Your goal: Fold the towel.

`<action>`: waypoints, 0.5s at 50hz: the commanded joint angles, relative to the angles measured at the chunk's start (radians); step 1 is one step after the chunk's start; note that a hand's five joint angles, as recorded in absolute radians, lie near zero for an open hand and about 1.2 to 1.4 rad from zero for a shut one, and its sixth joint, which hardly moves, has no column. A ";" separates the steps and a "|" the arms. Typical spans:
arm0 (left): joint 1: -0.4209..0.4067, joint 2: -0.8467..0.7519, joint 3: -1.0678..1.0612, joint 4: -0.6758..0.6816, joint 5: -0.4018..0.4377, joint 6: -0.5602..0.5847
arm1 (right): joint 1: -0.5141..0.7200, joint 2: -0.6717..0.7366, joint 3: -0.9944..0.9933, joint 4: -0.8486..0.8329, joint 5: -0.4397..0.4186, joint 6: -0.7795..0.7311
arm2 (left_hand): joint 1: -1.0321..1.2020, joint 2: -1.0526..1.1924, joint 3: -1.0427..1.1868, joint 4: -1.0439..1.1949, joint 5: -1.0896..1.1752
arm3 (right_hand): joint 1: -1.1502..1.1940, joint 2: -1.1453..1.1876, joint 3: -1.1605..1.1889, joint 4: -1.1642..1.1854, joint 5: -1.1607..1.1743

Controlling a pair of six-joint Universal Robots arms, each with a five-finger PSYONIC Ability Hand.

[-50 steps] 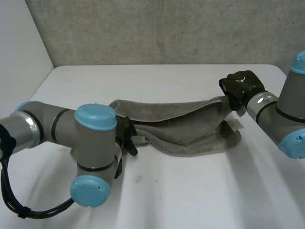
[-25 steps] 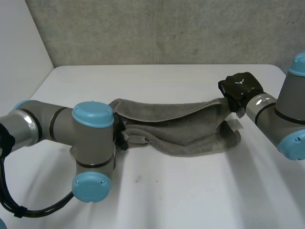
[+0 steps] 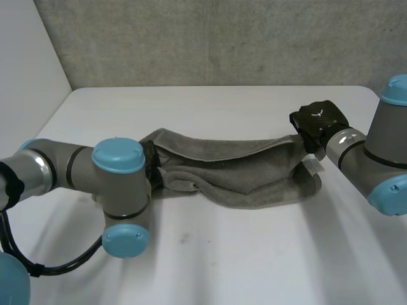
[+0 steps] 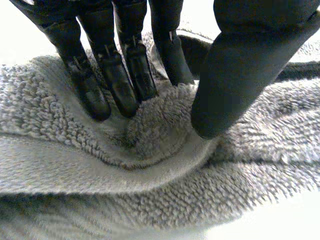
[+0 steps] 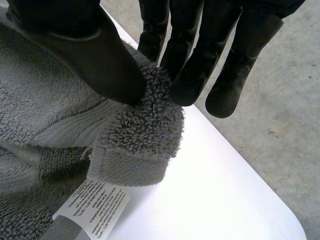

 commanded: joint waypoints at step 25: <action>0.271 0.554 -0.186 -0.198 0.283 0.289 | -0.120 -0.220 -0.077 0.394 -0.018 -0.071 | 0.426 0.424 0.425 0.423 0.433 | 0.077 0.088 0.067 0.057 0.068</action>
